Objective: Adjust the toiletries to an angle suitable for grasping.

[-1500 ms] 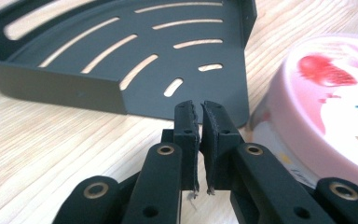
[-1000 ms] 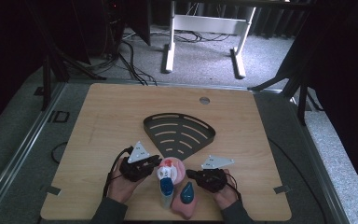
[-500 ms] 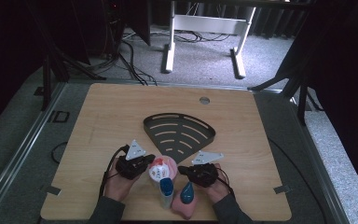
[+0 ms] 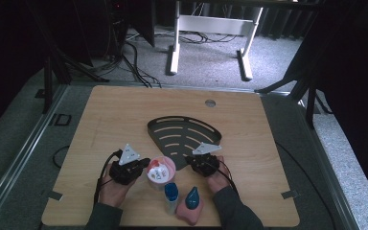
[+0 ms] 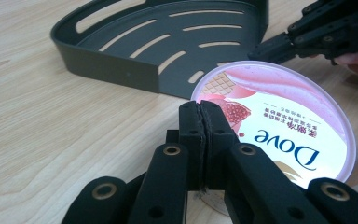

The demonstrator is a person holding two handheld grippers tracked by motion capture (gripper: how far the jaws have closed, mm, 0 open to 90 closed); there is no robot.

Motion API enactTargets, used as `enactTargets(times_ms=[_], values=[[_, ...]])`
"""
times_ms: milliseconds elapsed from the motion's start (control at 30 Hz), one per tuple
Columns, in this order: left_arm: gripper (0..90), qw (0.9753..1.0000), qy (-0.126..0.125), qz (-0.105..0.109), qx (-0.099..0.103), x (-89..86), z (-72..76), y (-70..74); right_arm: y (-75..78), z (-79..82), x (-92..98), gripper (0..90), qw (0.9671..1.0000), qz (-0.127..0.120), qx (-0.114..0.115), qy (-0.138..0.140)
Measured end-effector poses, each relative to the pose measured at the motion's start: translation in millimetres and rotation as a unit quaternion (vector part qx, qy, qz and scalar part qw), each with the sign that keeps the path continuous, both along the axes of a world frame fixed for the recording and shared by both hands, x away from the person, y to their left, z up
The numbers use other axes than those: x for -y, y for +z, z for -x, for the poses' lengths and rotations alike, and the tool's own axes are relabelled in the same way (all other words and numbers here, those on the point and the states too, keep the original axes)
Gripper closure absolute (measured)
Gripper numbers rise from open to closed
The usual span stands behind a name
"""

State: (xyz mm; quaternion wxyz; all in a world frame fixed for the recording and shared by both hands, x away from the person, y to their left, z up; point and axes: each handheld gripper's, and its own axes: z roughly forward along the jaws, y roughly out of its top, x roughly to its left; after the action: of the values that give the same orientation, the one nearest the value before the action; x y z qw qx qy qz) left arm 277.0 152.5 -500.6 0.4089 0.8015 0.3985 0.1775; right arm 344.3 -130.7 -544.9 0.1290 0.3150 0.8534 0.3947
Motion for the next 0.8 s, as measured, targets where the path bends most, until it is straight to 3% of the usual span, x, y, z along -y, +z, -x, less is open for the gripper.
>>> enactTargets(times_ms=[100,333,800], values=[[88.6,1.0000,0.008,-0.001,0.000,-4.3,-1.1,0.1,-1.5,-5.7,-2.3,90.0,0.9999,0.000,-0.001,-0.010],[88.6,0.9997,0.023,-0.002,0.002,-9.7,-3.2,-0.2,-9.4,-17.4,-11.7,90.0,0.9993,0.027,0.003,-0.024],[88.8,0.9992,0.038,-0.010,0.009,-14.1,-17.7,-0.6,-8.6,-21.2,-5.6,90.0,0.9993,0.031,0.001,-0.023]])
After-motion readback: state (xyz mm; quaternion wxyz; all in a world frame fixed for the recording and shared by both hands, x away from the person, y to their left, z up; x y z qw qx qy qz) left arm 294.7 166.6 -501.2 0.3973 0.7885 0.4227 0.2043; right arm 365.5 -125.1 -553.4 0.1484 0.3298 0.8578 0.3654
